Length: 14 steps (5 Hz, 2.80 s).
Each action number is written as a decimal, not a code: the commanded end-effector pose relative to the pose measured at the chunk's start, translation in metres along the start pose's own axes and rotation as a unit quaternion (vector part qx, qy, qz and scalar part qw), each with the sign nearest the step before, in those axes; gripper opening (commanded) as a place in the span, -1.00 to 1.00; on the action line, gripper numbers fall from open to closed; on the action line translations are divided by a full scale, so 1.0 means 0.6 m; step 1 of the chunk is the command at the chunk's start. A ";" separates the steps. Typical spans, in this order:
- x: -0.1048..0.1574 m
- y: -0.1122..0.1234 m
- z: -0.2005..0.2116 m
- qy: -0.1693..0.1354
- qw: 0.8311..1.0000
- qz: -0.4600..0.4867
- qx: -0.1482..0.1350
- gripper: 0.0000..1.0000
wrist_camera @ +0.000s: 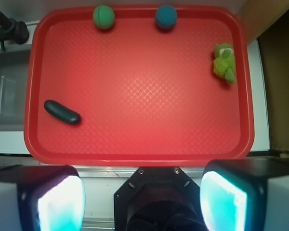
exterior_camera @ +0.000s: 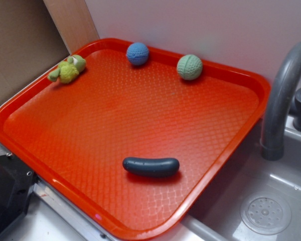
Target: Grab the green ball.
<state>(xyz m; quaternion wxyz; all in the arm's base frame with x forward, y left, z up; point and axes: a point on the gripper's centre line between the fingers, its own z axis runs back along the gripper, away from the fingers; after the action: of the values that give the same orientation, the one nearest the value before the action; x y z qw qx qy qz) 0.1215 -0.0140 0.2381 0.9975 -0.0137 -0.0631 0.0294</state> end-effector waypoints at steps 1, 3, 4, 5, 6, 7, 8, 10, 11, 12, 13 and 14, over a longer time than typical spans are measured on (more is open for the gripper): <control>0.151 -0.037 -0.144 -0.129 0.990 -0.034 0.032 1.00; 0.267 -0.076 -0.259 -0.103 0.993 -0.051 0.035 1.00; 0.302 -0.110 -0.305 -0.083 0.994 -0.064 -0.015 1.00; 0.309 -0.154 -0.337 -0.085 0.992 -0.087 -0.012 1.00; 0.318 -0.173 -0.369 -0.112 0.989 -0.095 0.011 1.00; 0.338 -0.168 -0.386 -0.126 0.989 -0.082 0.006 -1.00; 0.359 -0.154 -0.376 -0.125 0.989 -0.070 -0.045 -1.00; 0.383 -0.126 -0.352 -0.138 0.989 -0.050 -0.032 -1.00; 0.361 -0.096 -0.325 -0.127 0.991 -0.026 -0.020 -1.00; 0.297 -0.047 -0.268 -0.088 0.996 0.009 0.010 -1.00; 0.231 -0.007 -0.192 -0.038 0.998 0.039 0.031 -1.00; 0.163 0.013 -0.133 0.006 0.996 0.062 0.057 -1.00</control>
<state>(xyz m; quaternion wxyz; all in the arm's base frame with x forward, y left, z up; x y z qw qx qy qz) 0.2201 -0.0034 0.1563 0.9958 0.0386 -0.0366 0.0747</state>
